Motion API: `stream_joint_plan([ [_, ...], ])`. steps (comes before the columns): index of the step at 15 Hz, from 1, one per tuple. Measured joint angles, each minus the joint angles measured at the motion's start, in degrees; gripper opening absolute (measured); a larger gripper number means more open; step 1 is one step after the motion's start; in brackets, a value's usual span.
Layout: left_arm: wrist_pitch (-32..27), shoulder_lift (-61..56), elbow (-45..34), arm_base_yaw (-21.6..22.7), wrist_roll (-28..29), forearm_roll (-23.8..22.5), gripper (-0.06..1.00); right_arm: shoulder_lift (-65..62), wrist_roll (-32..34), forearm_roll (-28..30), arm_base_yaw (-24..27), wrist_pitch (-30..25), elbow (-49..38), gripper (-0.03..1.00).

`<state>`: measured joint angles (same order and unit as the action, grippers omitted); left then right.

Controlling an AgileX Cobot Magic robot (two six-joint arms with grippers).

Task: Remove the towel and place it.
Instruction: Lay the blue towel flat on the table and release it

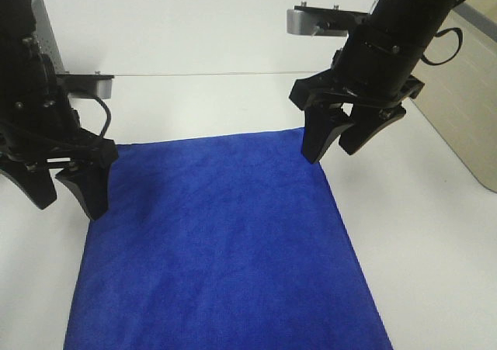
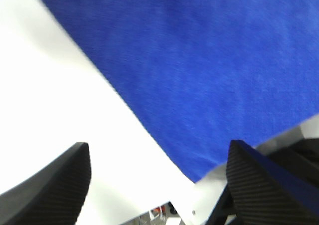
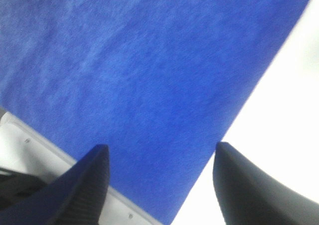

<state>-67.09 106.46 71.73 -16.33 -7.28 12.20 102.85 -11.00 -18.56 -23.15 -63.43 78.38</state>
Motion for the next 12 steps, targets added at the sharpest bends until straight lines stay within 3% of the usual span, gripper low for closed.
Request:
stream_joint_plan([
  [3,1.5,0.0,0.1,3.8,1.3,-1.7,0.71,3.7,3.1,-1.1,3.4,0.1,4.3,0.61],
  [6,2.8,0.0,0.7,6.4,0.7,-2.9,0.71,7.1,2.1,-2.5,7.6,0.6,8.4,0.61],
  [12,11.6,0.0,0.7,12.5,0.5,-3.0,0.71,16.8,-0.9,-3.8,9.0,-1.3,18.6,0.61],
])
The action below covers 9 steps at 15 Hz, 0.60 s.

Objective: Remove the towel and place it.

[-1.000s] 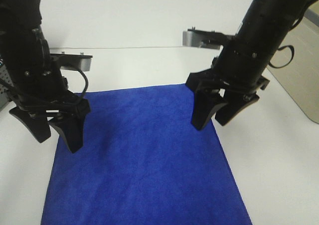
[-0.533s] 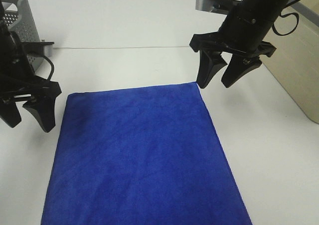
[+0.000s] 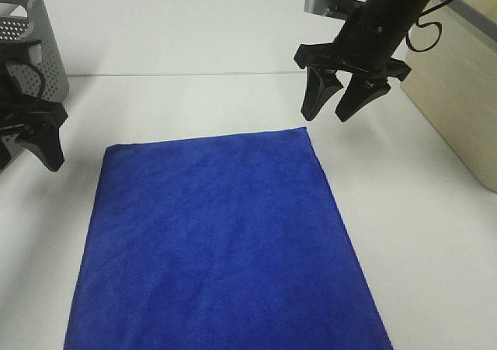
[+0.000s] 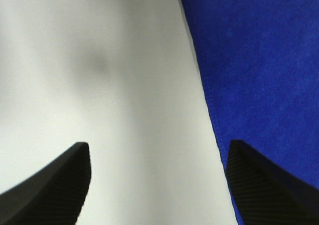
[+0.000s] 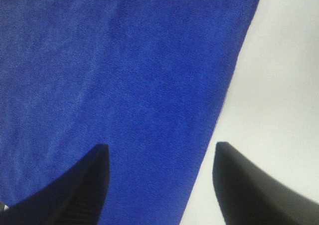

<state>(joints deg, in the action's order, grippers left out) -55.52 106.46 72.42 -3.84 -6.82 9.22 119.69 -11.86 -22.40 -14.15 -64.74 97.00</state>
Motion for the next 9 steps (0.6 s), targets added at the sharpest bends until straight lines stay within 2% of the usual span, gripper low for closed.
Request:
stream_joint_plan([
  [3,6.0,0.6,0.2,0.4,-2.0,0.7,0.71,6.1,-0.1,-1.2,2.3,-4.1,9.3,0.61],
  [5,7.2,3.4,2.0,0.4,-2.3,0.8,0.71,10.0,-0.1,-1.2,3.1,-4.5,15.4,0.61],
  [9,7.4,12.7,12.7,0.4,-2.3,2.3,0.71,15.2,-1.1,-1.4,3.1,-4.7,22.1,0.61],
])
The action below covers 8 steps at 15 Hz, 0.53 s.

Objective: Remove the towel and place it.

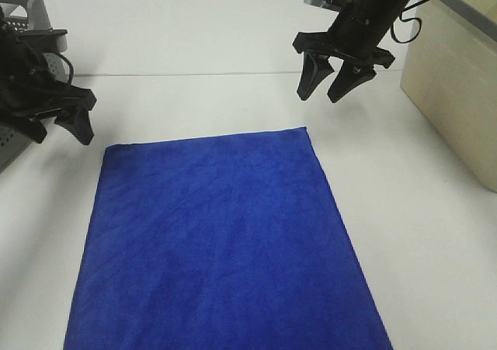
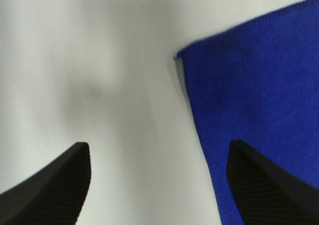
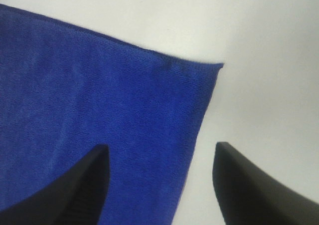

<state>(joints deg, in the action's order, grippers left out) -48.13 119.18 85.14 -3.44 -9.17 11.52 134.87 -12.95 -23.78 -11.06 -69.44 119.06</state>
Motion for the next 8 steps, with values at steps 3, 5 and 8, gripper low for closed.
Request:
stream_joint_plan([
  [3,-2.8,5.8,6.1,0.0,0.0,2.9,0.71,0.9,0.1,2.4,-0.1,0.0,0.1,0.61],
  [5,-3.0,7.3,6.8,0.0,0.1,3.9,0.71,0.9,0.5,3.4,-0.1,0.0,0.1,0.61],
  [8,-3.2,7.4,6.8,-0.1,0.1,4.0,0.71,0.9,2.4,3.6,-0.1,0.0,0.1,0.62],
])
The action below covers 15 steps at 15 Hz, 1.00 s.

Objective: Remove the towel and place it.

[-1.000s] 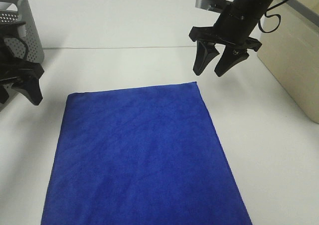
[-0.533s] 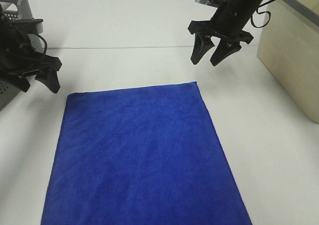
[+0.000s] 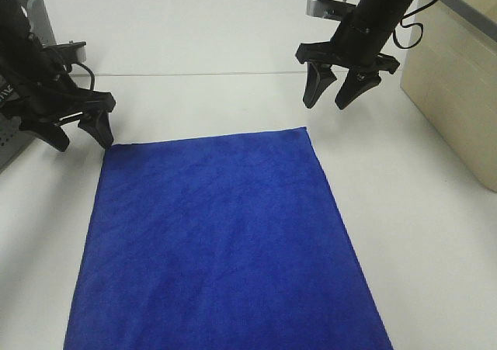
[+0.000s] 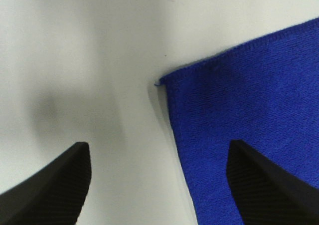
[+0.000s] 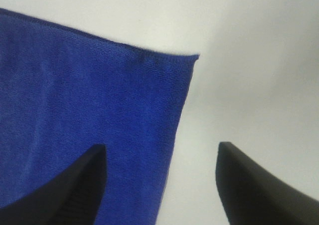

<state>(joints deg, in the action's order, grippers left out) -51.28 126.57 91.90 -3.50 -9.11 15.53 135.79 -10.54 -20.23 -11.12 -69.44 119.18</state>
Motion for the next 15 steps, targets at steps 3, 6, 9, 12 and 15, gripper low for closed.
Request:
stream_joint_plan([
  [3,1.1,0.0,0.0,-1.3,0.1,0.6,0.71,0.2,2.7,1.4,0.0,1.4,0.0,0.74],
  [6,3.4,0.0,0.0,-3.1,0.3,1.1,0.71,1.9,2.6,1.4,0.0,2.6,0.1,0.76],
  [9,4.3,0.1,0.0,-3.1,0.5,1.0,0.71,4.1,2.0,1.4,0.0,3.0,0.1,0.76],
  [12,5.3,2.3,0.1,-3.1,0.5,1.0,0.71,5.1,0.8,0.4,0.0,3.3,0.1,0.75],
  [15,5.6,3.7,0.1,-3.1,0.5,1.0,0.71,5.4,-1.4,-1.4,0.0,4.3,0.1,0.75],
])
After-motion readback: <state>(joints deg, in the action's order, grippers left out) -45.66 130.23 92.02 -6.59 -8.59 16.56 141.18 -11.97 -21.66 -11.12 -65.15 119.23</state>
